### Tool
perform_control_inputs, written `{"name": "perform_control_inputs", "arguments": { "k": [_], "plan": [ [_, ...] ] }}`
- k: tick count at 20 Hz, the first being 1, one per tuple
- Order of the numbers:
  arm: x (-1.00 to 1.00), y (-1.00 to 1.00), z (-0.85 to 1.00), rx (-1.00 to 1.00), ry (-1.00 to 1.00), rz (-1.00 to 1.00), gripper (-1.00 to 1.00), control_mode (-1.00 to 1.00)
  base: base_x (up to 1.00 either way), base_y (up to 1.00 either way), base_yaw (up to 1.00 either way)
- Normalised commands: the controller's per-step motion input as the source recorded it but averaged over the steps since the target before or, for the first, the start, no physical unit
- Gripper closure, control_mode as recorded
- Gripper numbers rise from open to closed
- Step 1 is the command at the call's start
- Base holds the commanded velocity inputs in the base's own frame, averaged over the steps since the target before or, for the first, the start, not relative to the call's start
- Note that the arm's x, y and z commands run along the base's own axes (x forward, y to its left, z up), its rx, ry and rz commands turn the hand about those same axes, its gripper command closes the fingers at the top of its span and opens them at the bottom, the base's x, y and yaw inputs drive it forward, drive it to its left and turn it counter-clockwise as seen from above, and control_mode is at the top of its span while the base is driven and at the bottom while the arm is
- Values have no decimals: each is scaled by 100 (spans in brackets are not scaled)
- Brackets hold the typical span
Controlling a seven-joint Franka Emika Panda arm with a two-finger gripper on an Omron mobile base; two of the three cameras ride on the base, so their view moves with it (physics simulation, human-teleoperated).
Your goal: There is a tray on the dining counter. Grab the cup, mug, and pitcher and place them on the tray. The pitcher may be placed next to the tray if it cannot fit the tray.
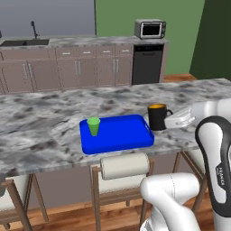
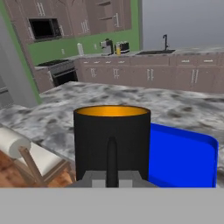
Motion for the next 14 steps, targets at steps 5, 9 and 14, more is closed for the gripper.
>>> {"name": "perform_control_inputs", "arguments": {
  "k": [5,9,14],
  "plan": [
    [14,4,-5,0,0,0,100,-100,0,0,0],
    [16,4,-7,0,0,0,100,-100,0,0,0],
    [20,0,-16,0,0,0,100,-100,0,0,0]
  ]
}}
